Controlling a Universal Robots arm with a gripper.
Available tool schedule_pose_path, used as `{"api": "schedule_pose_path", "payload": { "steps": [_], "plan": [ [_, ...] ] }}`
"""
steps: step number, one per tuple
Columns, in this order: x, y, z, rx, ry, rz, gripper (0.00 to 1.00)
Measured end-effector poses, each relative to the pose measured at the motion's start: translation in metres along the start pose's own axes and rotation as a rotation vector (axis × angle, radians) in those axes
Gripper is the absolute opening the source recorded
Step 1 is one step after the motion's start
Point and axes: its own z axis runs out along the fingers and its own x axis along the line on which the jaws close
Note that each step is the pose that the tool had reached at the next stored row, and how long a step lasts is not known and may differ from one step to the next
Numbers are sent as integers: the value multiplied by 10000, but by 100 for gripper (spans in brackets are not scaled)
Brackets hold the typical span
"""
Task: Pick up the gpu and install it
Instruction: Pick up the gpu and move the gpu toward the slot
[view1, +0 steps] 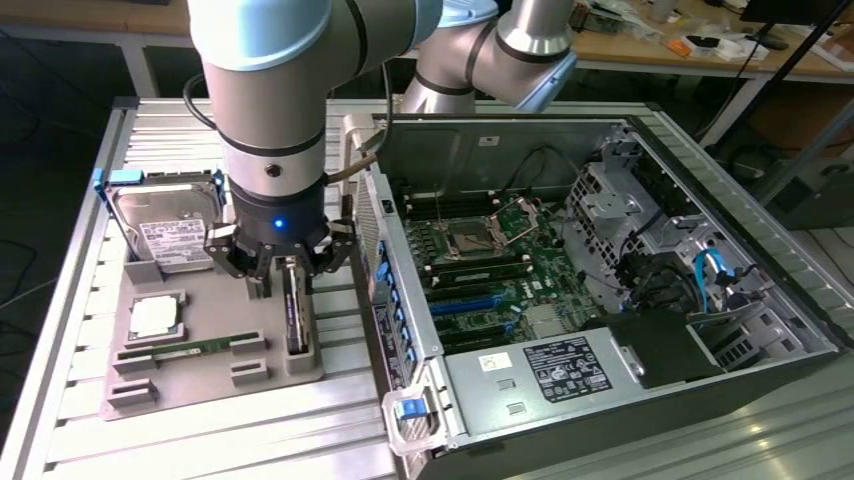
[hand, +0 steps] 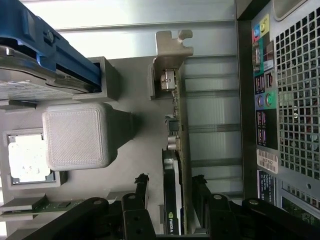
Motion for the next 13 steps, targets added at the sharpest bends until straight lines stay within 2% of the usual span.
{"api": "schedule_pose_path", "payload": {
  "steps": [13],
  "plan": [
    [-2, 0, 14, 0, 10, -258, 48]
  ]
}}
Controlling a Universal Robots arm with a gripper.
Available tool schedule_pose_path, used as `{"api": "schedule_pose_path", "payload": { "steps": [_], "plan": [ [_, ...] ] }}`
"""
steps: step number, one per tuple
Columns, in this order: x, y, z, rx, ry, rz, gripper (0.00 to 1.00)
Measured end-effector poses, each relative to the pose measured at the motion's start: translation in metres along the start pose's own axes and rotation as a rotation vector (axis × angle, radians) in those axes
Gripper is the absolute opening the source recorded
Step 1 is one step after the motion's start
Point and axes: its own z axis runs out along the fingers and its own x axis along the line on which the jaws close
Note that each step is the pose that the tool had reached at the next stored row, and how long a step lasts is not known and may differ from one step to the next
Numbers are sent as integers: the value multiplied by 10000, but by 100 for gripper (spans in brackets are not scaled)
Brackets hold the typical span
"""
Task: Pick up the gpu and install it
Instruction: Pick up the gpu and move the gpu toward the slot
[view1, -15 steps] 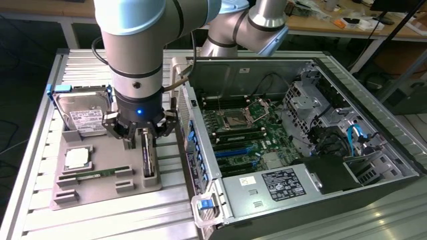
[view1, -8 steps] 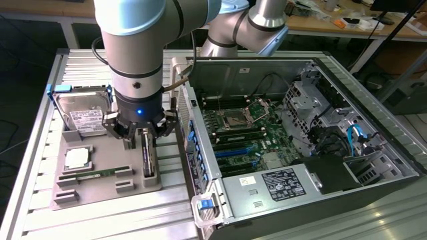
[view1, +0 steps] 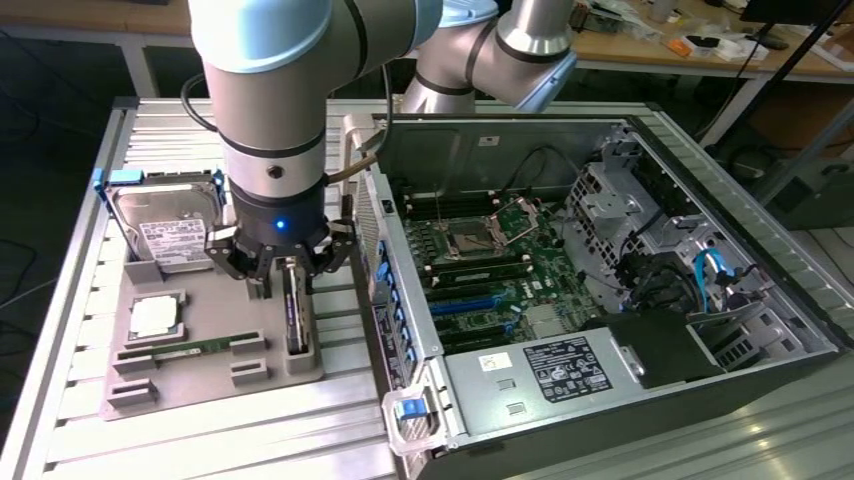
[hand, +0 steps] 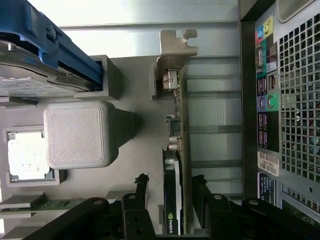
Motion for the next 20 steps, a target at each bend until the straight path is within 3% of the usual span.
{"api": "schedule_pose_path", "payload": {
  "steps": [12, 15, 17, 20],
  "plan": [
    [0, 0, 0, 0, 0, -1, 48],
    [0, 0, 0, 0, 0, -1, 40],
    [0, 0, 0, 0, 0, -2, 28],
    [0, 0, 0, 0, 0, -1, 27]
  ]
}}
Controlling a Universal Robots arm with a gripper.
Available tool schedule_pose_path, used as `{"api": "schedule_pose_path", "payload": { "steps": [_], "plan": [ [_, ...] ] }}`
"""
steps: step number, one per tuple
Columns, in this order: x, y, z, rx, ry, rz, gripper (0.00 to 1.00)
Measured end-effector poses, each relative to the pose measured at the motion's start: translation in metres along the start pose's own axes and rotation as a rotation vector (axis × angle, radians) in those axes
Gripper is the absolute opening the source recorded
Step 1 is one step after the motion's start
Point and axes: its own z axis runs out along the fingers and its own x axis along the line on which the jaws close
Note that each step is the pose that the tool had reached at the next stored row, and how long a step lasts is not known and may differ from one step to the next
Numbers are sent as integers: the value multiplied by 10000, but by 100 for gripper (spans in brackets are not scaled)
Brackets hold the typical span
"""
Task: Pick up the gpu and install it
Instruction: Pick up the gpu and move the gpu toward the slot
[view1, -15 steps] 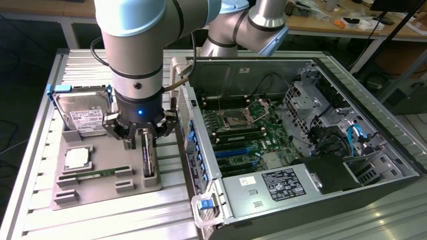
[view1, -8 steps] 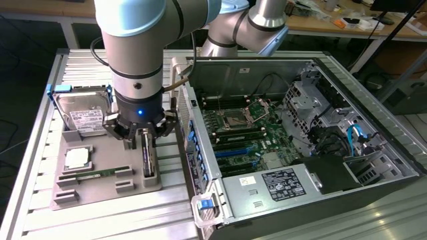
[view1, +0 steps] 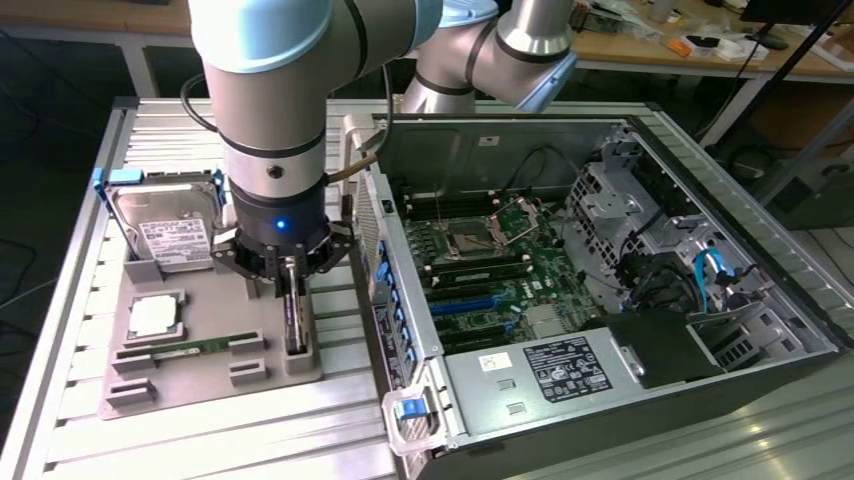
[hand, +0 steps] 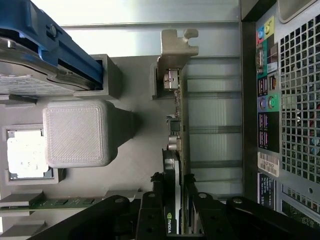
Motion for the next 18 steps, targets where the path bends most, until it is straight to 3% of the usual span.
{"api": "schedule_pose_path", "payload": {
  "steps": [9, 18],
  "plan": [
    [0, 1, -10, -1, -2, 0, 27],
    [0, 9, -231, 3, 0, 0, 27]
  ]
}}
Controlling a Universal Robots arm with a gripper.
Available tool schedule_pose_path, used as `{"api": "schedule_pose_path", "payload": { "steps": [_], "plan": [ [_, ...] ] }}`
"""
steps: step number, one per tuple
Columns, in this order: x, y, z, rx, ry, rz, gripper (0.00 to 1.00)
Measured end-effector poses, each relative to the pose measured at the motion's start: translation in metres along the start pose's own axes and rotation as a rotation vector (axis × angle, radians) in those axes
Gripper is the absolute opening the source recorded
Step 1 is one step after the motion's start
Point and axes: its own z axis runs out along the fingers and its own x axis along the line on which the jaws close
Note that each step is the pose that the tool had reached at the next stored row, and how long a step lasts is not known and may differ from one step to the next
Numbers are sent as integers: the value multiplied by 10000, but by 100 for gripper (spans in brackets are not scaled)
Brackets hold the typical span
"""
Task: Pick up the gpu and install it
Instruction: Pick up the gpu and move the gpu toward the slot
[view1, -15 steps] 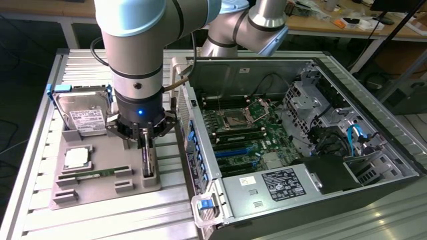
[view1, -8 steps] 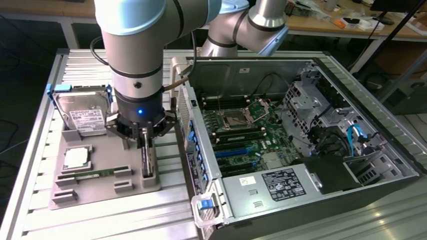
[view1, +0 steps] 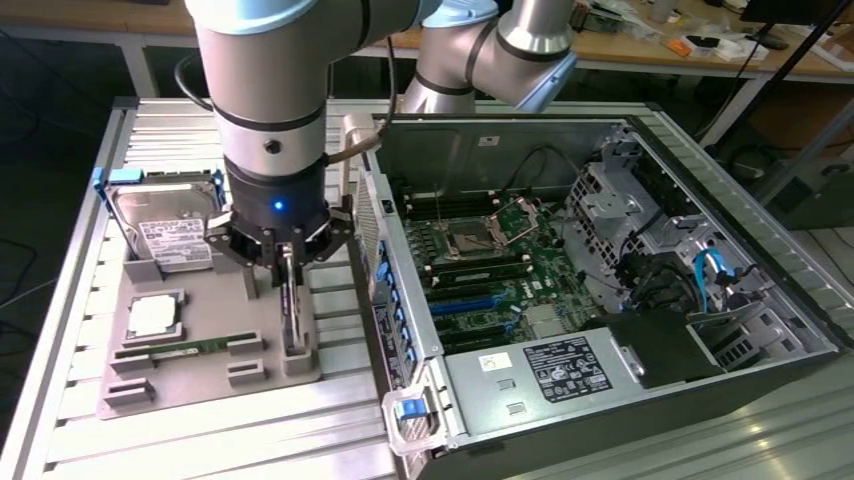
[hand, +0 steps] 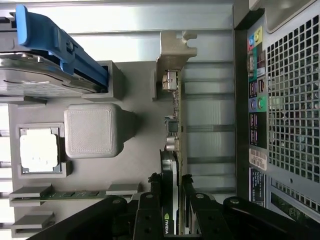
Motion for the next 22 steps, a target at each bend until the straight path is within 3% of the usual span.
{"api": "schedule_pose_path", "payload": {
  "steps": [22],
  "plan": [
    [0, 22, -555, 5, -1, 0, 27]
  ]
}}
